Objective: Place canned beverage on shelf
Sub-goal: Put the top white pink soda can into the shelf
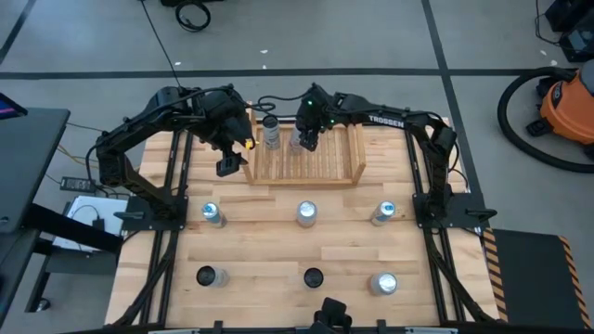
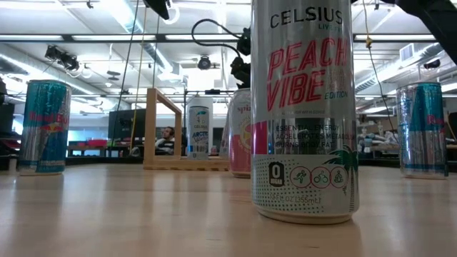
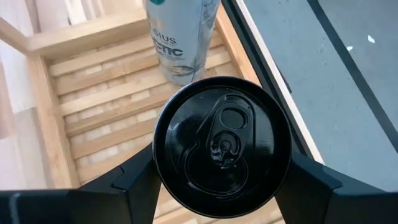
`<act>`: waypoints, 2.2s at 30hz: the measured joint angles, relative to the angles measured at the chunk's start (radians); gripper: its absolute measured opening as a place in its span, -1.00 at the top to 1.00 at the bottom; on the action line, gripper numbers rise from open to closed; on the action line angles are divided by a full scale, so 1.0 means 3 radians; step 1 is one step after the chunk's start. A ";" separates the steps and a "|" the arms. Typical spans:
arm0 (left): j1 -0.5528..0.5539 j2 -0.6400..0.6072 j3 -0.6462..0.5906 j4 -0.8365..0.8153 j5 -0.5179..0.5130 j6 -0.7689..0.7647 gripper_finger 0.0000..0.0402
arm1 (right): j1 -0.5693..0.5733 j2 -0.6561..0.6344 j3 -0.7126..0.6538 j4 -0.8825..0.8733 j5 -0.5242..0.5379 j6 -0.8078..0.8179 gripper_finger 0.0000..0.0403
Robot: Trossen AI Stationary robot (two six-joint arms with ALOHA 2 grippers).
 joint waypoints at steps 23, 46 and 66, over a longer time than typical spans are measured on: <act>0.0000 -0.0001 0.0000 0.0001 0.0000 0.0005 -0.55 | -0.0077 0.0083 -0.0037 0.0127 -0.0022 -0.0020 -0.35; 0.0000 -0.0001 0.0000 0.0008 0.0000 0.0009 -0.55 | -0.0016 0.0090 -0.0048 0.0265 -0.0107 -0.0079 -0.52; 0.0000 -0.0001 0.0000 0.0008 0.0000 0.0015 -0.55 | -0.0008 0.0090 -0.0048 0.0299 0.0173 -0.0182 -0.40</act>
